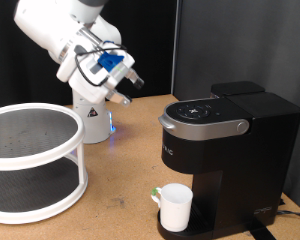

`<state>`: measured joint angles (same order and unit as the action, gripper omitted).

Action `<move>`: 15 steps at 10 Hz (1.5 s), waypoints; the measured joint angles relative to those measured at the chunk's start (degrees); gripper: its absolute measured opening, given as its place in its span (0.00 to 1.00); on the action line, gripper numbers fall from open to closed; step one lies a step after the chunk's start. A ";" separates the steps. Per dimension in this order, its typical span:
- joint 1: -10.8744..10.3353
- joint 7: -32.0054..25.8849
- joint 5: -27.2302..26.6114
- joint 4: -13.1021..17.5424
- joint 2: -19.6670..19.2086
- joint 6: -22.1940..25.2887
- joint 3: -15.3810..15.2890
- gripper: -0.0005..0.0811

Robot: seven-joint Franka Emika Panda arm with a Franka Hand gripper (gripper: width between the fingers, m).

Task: Make a cup of coffee with the keurig machine

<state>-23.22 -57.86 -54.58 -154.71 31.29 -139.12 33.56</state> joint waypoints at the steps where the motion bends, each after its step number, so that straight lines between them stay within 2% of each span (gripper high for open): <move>1: 1.41 2.51 1.71 -0.03 2.10 1.51 -0.56 0.99; 3: 3.65 6.09 2.73 -0.71 6.35 3.83 -1.16 0.99; 6: 3.63 6.26 4.48 -0.54 5.83 3.28 -2.25 0.99; 8: 3.60 9.48 8.78 0.89 4.70 2.32 -6.21 0.99; 11: 3.48 12.47 16.85 4.80 2.04 1.93 -12.43 0.99; 13: 3.23 14.88 17.29 8.32 -0.92 3.83 -14.03 0.99; 15: 3.24 15.09 16.86 8.04 -0.88 2.86 -14.16 0.99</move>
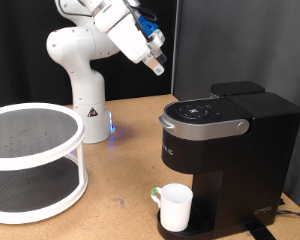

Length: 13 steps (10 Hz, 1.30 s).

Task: Make a cup of coffee with the keurig machine

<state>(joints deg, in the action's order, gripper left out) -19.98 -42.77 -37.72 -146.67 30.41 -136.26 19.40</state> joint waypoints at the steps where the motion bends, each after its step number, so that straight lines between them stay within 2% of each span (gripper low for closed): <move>1: -0.02 0.84 -0.06 0.16 -0.01 -0.51 -0.46 0.99; 3: -0.01 2.72 2.82 1.79 -0.65 -0.19 -2.72 0.99; 5: -0.02 4.72 8.10 5.56 -3.02 2.48 -5.09 0.99; 7: -0.06 5.87 10.48 10.24 -6.19 5.62 -6.30 0.99; 11: -0.04 6.28 16.02 21.66 -13.72 15.79 -6.67 0.99; 13: -0.03 6.42 17.12 25.74 -17.44 17.11 -6.68 0.99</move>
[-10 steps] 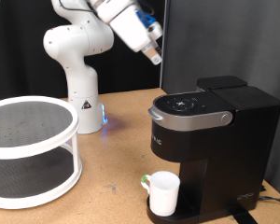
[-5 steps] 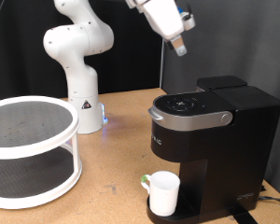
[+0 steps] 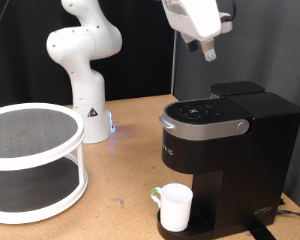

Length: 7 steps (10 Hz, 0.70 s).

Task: Make a cup of coffee with the keurig machine

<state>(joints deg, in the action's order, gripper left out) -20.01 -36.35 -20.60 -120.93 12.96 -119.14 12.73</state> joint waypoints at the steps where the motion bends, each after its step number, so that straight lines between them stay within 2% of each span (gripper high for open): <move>1: 0.02 0.69 0.12 1.08 -1.31 -0.75 -0.01 0.99; 4: 0.02 0.41 1.16 1.25 -2.98 -4.48 -0.03 0.99; 7: 0.02 -1.34 2.05 -0.08 -3.72 -5.34 0.03 0.99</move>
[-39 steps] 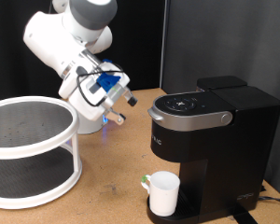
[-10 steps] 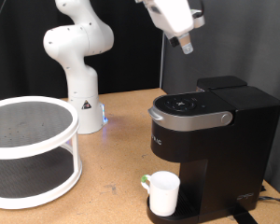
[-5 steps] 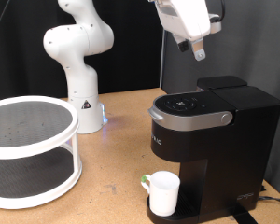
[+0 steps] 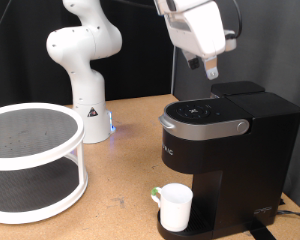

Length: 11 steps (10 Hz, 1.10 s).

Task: Make a cup of coffee with the keurig machine

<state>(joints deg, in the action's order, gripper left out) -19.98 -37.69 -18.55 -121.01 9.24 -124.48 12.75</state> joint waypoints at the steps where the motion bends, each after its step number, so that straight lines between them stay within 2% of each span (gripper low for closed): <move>1: 0.01 -0.52 0.26 -0.59 -0.23 -0.04 0.03 0.99; 2: 0.02 -0.81 0.38 -1.31 -0.37 -0.07 0.05 0.99; 5: 0.03 -1.89 0.39 -4.28 -0.47 -2.00 0.04 0.48; 6: 0.02 -2.38 0.39 -5.65 -0.47 -3.76 -0.03 0.48; 7: 0.00 -2.71 0.39 -6.90 -0.47 -5.35 -0.10 0.26; 8: -0.02 -2.85 0.39 -7.86 -0.47 -6.57 -0.16 0.26; 9: -0.03 -3.00 0.38 -8.58 -0.47 -7.40 -0.22 0.10; 10: -0.05 -3.30 0.34 -9.14 -0.47 -8.23 -0.26 0.03; 11: -0.07 -3.69 0.24 -9.62 -0.47 -8.88 -0.31 0.03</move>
<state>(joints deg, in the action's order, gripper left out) -20.05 -41.37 -18.31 -130.62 8.77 -133.36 12.44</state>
